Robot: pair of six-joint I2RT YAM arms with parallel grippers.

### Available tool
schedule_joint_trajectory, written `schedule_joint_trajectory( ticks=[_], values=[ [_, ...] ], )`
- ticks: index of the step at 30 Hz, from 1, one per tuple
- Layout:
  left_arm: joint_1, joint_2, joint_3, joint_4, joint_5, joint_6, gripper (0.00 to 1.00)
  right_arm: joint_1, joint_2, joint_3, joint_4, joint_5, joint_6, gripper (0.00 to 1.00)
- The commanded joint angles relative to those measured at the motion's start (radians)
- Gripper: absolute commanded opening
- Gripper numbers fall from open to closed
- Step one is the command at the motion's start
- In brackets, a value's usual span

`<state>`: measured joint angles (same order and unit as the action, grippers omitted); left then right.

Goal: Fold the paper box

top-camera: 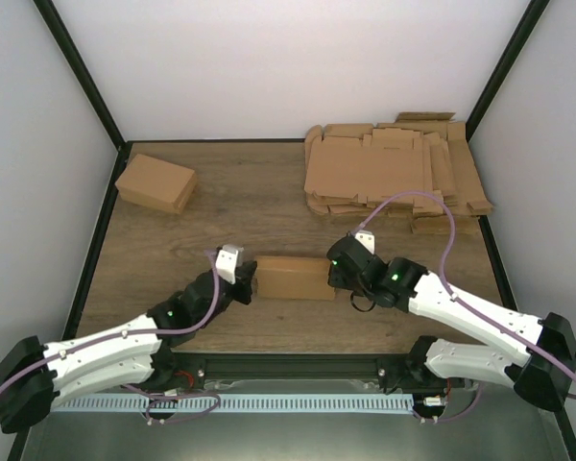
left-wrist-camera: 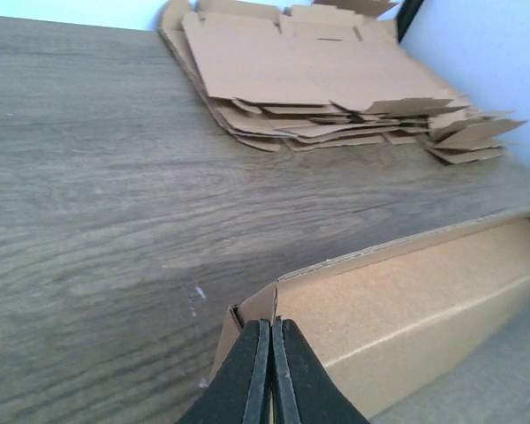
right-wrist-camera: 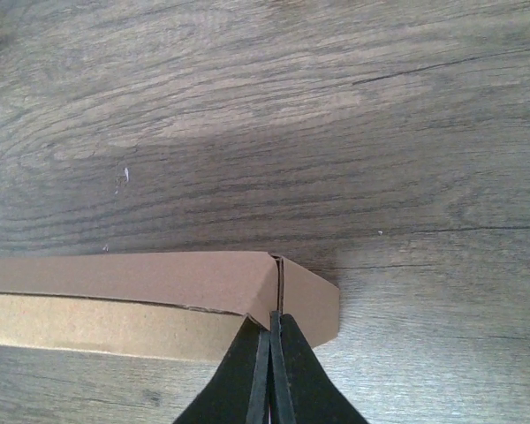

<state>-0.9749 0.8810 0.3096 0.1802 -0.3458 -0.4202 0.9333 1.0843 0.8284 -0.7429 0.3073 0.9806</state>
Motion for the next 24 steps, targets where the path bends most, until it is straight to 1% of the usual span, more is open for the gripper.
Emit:
schedule_joint_trajectory(
  ticks=[1,4,7,8,10,11,12,14,16,17,19,20,22,23,24],
  values=[
    [-0.025,-0.064,-0.104,-0.08,0.126,-0.063,0.04,0.016,0.057,-0.131,-0.134,-0.099,-0.002,0.01],
    [-0.028,-0.088,-0.12,-0.085,0.146,-0.073,0.04,0.016,0.063,-0.14,-0.122,-0.098,-0.008,0.01],
    [-0.028,-0.099,-0.103,-0.104,0.155,-0.071,0.04,0.016,0.054,-0.123,-0.125,-0.083,-0.014,0.01],
    [-0.028,-0.1,-0.088,-0.12,0.153,-0.07,0.07,0.016,0.049,-0.116,-0.129,-0.08,-0.014,0.01],
    [-0.028,-0.141,-0.048,-0.163,0.137,-0.068,0.23,0.015,0.037,-0.102,-0.128,-0.073,-0.018,0.01],
    [-0.027,-0.156,-0.024,-0.188,0.127,-0.068,0.33,0.015,0.034,-0.097,-0.128,-0.067,-0.017,0.01],
    [-0.028,-0.172,0.001,-0.222,0.117,-0.071,0.4,0.016,0.032,-0.09,-0.133,-0.06,-0.017,0.01],
    [-0.028,-0.203,0.064,-0.295,0.094,-0.088,0.51,0.016,0.028,-0.083,-0.136,-0.052,-0.016,0.01],
    [-0.027,-0.234,0.114,-0.374,0.069,-0.118,0.58,0.015,0.029,-0.084,-0.134,-0.048,-0.013,0.01],
    [-0.027,-0.248,0.138,-0.408,0.055,-0.142,0.63,0.016,0.03,-0.087,-0.133,-0.046,-0.011,0.01],
    [-0.026,-0.264,0.185,-0.488,-0.013,-0.245,0.75,0.016,0.032,-0.09,-0.128,-0.046,-0.009,0.01],
    [-0.025,-0.267,0.211,-0.545,-0.048,-0.328,0.79,0.015,0.033,-0.092,-0.127,-0.046,-0.01,0.01],
    [-0.014,-0.255,0.263,-0.591,-0.068,-0.4,0.85,0.016,0.035,-0.091,-0.128,-0.044,-0.007,0.01],
    [-0.003,-0.236,0.294,-0.629,-0.078,-0.461,0.89,0.016,0.033,-0.089,-0.128,-0.043,-0.007,0.01],
    [0.015,-0.209,0.325,-0.662,-0.053,-0.514,0.91,0.016,0.032,-0.089,-0.128,-0.043,-0.007,0.01]
  ],
)
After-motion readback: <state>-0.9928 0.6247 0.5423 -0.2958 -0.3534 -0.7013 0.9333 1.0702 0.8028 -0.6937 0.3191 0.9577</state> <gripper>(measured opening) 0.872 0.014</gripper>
